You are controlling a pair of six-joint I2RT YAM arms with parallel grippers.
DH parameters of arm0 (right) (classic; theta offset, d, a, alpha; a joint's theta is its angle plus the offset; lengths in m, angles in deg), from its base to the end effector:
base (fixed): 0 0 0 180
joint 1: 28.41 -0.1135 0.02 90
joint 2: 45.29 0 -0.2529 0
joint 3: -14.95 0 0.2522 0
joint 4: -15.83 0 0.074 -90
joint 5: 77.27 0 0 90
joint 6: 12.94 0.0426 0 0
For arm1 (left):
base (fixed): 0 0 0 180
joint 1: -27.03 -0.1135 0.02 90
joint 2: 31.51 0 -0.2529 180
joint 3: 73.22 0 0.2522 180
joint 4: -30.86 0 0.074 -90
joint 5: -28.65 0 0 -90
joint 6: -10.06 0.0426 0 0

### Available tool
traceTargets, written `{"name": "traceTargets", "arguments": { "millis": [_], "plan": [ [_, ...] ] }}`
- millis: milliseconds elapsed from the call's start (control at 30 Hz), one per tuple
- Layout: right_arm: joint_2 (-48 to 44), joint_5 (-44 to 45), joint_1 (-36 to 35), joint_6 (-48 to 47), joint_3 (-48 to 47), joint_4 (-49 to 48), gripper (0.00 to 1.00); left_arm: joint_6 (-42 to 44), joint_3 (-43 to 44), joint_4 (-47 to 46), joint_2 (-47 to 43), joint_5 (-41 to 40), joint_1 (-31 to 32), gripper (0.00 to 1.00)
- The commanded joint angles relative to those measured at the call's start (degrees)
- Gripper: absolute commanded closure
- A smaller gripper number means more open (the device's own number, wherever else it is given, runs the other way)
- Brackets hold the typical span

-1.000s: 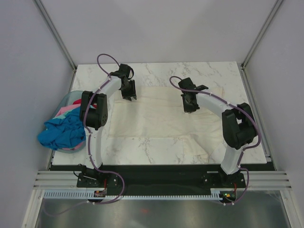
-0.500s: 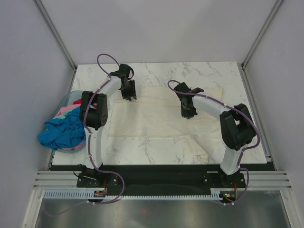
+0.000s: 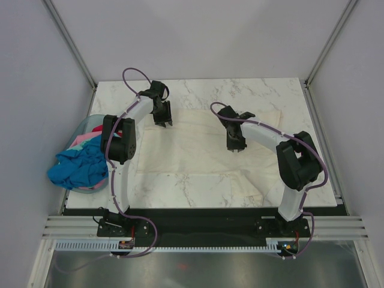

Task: Fold and stack the t-shirts
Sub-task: Fold the tshirt

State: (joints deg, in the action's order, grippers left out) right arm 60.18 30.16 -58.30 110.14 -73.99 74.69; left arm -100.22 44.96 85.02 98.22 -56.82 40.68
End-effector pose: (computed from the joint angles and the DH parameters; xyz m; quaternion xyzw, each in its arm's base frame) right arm 0.3169 0.1674 0.1745 0.0465 0.9795 -0.0625 0.1857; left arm 0.4624 -0.1158 0.1513 -0.0482 0.9757 -0.0983 0.1898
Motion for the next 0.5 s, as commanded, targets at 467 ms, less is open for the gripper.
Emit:
{"name": "traceTargets", "arguments": {
  "millis": [467],
  "plan": [
    [-4.92, -14.69, 29.53, -9.35, 0.29, -8.52, 0.44, 0.85, -0.80, 1.61, 2.72, -6.82, 0.68, 0.54]
  ]
}}
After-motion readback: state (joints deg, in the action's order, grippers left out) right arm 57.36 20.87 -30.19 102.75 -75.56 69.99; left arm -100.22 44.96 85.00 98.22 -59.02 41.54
